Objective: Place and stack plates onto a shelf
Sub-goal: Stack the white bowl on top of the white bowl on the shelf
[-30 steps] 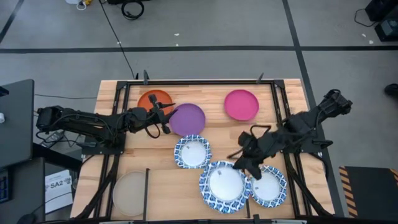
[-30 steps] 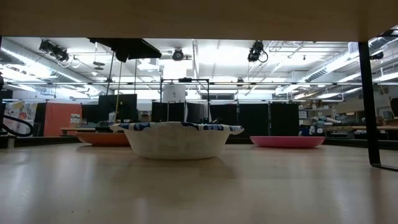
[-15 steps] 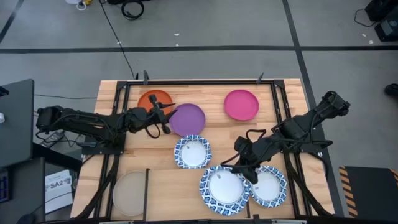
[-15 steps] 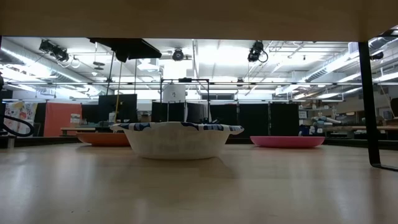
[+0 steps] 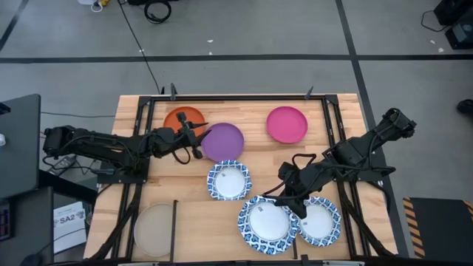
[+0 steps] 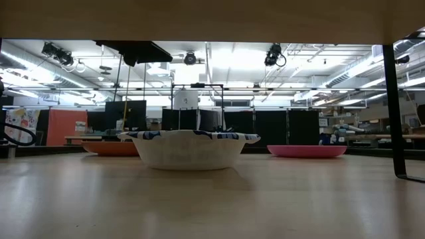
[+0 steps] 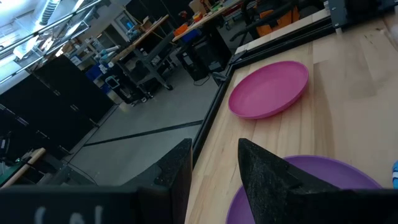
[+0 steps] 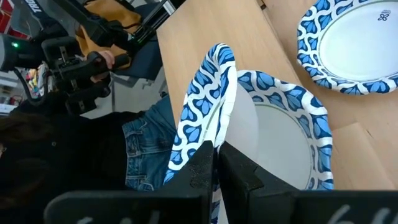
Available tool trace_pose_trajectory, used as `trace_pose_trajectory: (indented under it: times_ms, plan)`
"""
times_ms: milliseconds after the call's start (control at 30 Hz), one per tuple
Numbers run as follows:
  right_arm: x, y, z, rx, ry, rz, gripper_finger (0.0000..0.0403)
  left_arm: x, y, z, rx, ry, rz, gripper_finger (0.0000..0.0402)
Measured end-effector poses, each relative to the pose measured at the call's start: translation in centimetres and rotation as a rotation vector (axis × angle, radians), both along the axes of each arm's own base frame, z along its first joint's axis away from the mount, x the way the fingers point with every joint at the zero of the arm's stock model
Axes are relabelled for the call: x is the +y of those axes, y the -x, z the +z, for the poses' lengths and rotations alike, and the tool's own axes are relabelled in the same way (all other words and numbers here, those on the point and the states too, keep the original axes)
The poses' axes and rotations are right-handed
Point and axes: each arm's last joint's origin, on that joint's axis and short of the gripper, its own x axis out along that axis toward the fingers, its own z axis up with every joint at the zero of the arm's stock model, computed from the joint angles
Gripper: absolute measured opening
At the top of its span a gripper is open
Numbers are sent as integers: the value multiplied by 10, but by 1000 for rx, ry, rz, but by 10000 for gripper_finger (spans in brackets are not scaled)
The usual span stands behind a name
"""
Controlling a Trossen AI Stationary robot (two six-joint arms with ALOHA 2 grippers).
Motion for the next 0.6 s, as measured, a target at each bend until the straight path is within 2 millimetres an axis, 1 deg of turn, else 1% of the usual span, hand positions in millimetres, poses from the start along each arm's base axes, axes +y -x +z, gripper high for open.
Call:
trace_pose_trajectory:
  times_ms: [267, 600]
  plan:
    - [-1, 0, 0, 1, -1, -4, 35, 0, 0, 0, -1, 0, 0, 137]
    - [-7, -4, 0, 0, 1, -27, 80, 0, 0, 0, -1, 0, 0, 137]
